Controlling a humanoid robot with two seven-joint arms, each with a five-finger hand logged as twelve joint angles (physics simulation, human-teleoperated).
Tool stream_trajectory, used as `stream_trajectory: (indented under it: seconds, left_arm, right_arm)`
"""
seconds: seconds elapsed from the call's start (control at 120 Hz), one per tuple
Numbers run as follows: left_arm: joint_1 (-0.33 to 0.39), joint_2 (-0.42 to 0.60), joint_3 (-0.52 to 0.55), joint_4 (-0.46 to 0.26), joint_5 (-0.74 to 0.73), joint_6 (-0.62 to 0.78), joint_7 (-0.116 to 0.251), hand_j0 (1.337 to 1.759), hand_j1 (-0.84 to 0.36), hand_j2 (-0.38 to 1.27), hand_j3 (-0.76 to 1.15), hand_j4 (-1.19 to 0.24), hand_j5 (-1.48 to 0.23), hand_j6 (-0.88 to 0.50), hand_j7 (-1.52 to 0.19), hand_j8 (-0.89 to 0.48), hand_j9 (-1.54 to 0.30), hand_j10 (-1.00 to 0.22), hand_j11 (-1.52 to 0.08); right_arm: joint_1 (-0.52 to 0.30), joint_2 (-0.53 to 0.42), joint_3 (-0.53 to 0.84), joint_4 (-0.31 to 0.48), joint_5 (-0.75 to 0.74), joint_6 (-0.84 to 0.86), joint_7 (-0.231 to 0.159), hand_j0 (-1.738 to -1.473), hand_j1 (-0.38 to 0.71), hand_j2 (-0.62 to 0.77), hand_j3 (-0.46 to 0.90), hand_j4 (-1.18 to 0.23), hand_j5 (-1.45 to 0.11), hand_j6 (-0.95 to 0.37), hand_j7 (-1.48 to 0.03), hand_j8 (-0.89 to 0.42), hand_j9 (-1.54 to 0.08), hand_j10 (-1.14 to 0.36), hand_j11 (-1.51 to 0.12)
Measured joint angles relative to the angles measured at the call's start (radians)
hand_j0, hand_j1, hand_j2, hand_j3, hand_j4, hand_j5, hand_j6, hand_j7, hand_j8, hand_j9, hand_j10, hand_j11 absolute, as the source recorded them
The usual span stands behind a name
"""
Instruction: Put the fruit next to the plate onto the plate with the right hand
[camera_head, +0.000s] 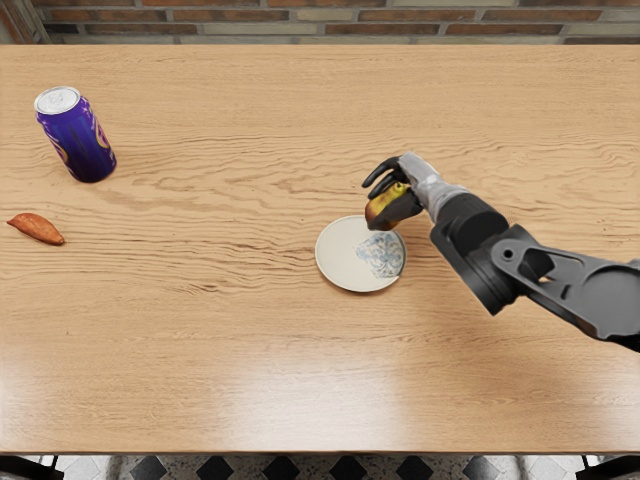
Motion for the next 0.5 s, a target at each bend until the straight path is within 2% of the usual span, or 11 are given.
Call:
stream_trajectory:
  seconds: [0.233,0.367,0.5]
  left_arm:
    - [0.0,0.0,0.0,0.0,0.0,0.0,0.0,1.658,0.35,0.0,0.0,0.0,0.0,0.0,0.0,0.0,0.0,0.0,0.0]
    - [0.0,0.0,0.0,0.0,0.0,0.0,0.0,1.658,0.35,0.0,0.0,0.0,0.0,0.0,0.0,0.0,0.0,0.0,0.0]
    - [0.0,0.0,0.0,0.0,0.0,0.0,0.0,1.658,0.35,0.0,0.0,0.0,0.0,0.0,0.0,0.0,0.0,0.0,0.0]
  right_arm:
    - [-0.008,0.038,-0.01,0.0,-0.001,0.024,0.0,-1.656,0.31,0.37,0.0,-0.67,-0.95,-0.69,-0.9,-0.38,-0.93,-0.42,-0.91]
    - [-0.008,0.063,0.0,0.0,-0.004,0.022,0.0,-1.657,0.01,0.19,0.0,-0.37,-0.51,-0.38,-0.49,-0.21,-0.5,-0.23,-0.5]
    - [-0.008,0.058,0.045,0.001,0.039,0.068,0.0,-1.658,-0.16,0.1,0.0,-0.19,-0.27,-0.2,-0.26,-0.11,-0.26,-0.12,-0.26]
